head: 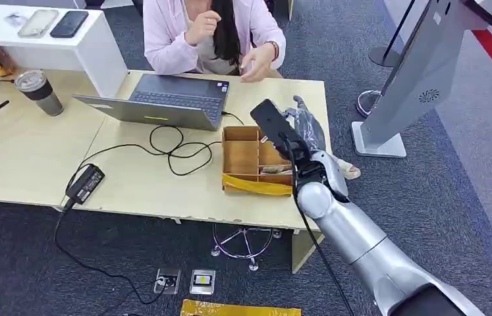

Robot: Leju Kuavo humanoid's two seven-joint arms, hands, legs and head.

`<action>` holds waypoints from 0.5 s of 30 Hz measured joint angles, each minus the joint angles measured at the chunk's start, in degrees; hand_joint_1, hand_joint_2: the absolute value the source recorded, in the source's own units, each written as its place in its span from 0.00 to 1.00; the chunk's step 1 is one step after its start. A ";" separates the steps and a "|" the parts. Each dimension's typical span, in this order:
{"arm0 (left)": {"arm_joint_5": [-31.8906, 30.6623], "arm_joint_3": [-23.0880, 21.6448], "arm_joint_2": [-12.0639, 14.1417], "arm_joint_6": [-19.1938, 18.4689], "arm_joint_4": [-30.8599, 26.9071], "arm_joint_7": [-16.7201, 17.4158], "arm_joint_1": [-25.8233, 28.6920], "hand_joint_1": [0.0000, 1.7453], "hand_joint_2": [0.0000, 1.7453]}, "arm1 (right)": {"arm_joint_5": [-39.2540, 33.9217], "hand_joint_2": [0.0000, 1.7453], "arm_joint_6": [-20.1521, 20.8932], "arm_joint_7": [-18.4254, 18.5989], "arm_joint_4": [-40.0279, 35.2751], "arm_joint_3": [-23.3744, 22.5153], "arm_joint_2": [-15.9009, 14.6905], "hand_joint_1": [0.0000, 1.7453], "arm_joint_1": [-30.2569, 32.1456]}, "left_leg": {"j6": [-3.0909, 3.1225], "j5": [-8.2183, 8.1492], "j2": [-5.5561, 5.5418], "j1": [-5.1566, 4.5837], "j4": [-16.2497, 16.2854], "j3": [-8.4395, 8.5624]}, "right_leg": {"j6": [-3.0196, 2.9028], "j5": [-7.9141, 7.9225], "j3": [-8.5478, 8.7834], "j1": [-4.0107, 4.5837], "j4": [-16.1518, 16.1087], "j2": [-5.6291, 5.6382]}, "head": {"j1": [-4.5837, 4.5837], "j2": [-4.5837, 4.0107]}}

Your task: Pass the card to the sensor for recognition and then transmit it.

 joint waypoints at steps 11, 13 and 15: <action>0.39 0.00 0.00 0.79 0.00 0.61 0.00 0.00 0.00 | -1.38 1.00 -0.74 0.18 0.79 0.31 -0.04 1.00 -0.09 | 0.00 0.00 0.00 0.00 0.00 0.01 | 0.00 0.00 0.00 0.00 0.00 0.00 | 0.00 0.00; 0.39 0.00 0.00 0.79 0.00 0.61 0.00 0.00 0.00 | -1.42 1.00 -0.83 0.44 0.96 0.42 -0.04 1.00 -0.13 | 0.00 0.00 0.00 0.00 0.00 0.01 | 0.00 0.00 0.00 0.00 0.00 0.00 | 0.00 0.00; 0.39 0.00 0.00 0.81 0.00 0.63 0.00 0.00 0.00 | -1.71 1.00 -1.03 0.50 1.09 0.50 -0.09 1.00 -0.17 | 0.00 0.00 0.00 0.00 0.00 0.01 | 0.00 0.00 0.00 0.00 0.00 0.00 | 0.00 0.00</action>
